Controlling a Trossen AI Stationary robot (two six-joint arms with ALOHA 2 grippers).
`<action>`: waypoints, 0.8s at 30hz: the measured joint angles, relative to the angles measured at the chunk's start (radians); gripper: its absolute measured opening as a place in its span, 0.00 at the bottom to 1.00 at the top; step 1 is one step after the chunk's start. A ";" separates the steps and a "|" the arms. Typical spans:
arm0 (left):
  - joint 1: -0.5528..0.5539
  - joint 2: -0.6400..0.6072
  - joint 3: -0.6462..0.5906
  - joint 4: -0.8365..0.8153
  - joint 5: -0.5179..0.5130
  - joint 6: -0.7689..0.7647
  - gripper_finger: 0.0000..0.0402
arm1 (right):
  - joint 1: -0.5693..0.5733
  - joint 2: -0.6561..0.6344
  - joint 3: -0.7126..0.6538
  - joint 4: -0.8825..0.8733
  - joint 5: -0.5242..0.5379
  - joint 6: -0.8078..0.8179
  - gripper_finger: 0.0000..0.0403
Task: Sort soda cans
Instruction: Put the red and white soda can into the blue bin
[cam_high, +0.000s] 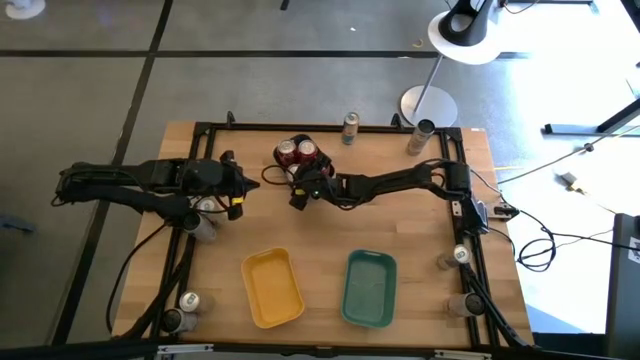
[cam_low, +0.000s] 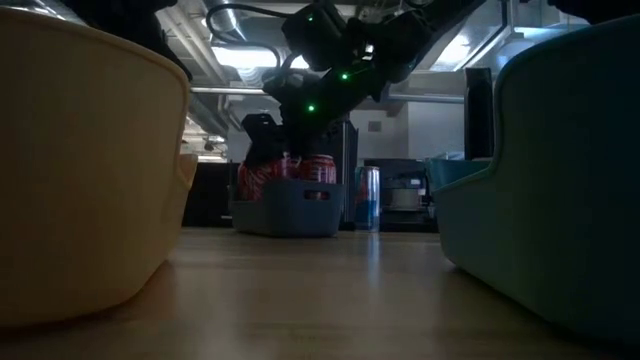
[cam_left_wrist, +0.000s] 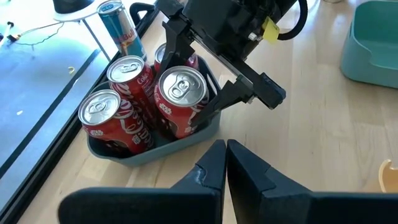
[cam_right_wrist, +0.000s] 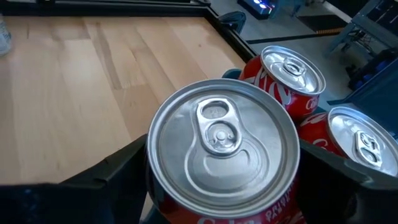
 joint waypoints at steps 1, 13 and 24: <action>0.000 0.000 0.000 0.000 0.000 0.000 0.02 | 0.000 0.000 0.000 0.000 0.000 -0.007 0.79; 0.000 0.000 0.000 -0.001 0.000 -0.005 0.02 | 0.000 0.000 0.000 -0.001 0.000 -0.006 0.79; 0.000 0.000 0.000 -0.023 0.000 -0.011 0.02 | 0.000 0.000 0.000 -0.005 0.022 -0.012 0.91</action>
